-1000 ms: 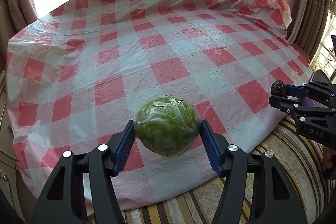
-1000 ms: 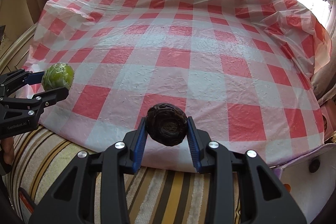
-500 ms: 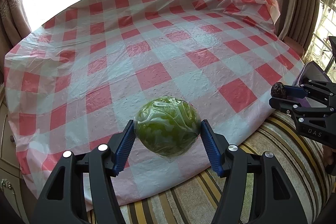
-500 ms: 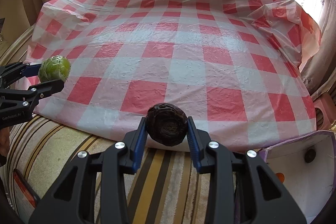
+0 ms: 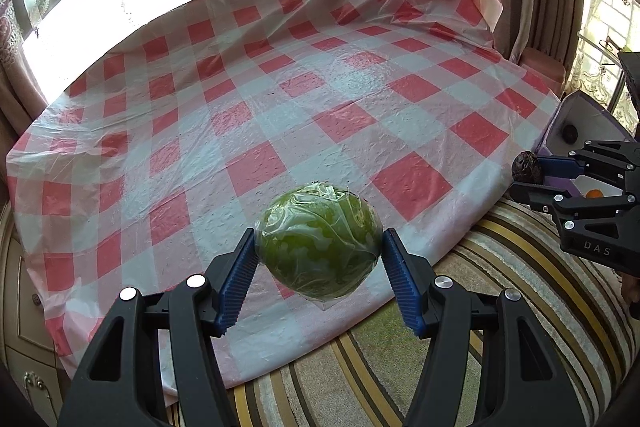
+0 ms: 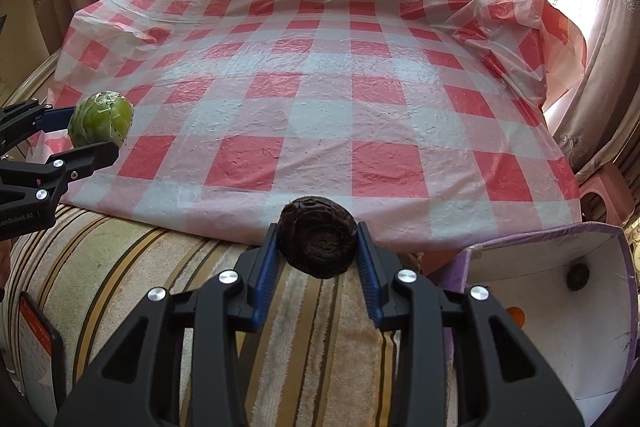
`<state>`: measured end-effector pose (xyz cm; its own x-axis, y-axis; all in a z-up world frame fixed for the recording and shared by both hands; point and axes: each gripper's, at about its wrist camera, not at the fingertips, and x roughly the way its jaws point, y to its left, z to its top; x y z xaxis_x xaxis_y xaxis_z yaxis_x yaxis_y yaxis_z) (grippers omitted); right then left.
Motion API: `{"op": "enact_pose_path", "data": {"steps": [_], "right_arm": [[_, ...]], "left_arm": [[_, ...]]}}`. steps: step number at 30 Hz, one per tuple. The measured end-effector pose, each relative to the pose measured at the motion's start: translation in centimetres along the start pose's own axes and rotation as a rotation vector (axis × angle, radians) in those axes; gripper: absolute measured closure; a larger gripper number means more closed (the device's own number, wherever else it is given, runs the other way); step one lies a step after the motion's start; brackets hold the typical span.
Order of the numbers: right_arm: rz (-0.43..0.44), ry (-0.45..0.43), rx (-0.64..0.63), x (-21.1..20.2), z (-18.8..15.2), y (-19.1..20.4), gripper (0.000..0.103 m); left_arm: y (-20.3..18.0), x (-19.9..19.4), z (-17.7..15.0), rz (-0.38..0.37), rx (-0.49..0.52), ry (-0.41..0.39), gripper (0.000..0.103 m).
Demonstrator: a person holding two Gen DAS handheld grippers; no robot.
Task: Organize fruits
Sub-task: 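Lift both held fruits and carry them over the white box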
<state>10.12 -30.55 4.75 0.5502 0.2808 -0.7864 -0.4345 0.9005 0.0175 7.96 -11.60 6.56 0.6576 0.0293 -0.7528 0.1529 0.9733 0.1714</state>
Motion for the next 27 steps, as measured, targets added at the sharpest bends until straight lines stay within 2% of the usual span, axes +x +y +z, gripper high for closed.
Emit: {"op": "enact_pose_path", "data": {"steps": [20, 27], "right_arm": [[-0.078, -0.019, 0.079, -3.6, -2.7, -5.3, 0.066], [-0.11, -0.02, 0.115, -4.6, -4.0, -7.5, 0.066]], "left_arm": [[-6.9, -0.8, 2.4, -0.023, 0.184, -0.018, 0.043], [-9.5, -0.2, 3.3, -0.057, 0.255, -0.006, 0.043]]}}
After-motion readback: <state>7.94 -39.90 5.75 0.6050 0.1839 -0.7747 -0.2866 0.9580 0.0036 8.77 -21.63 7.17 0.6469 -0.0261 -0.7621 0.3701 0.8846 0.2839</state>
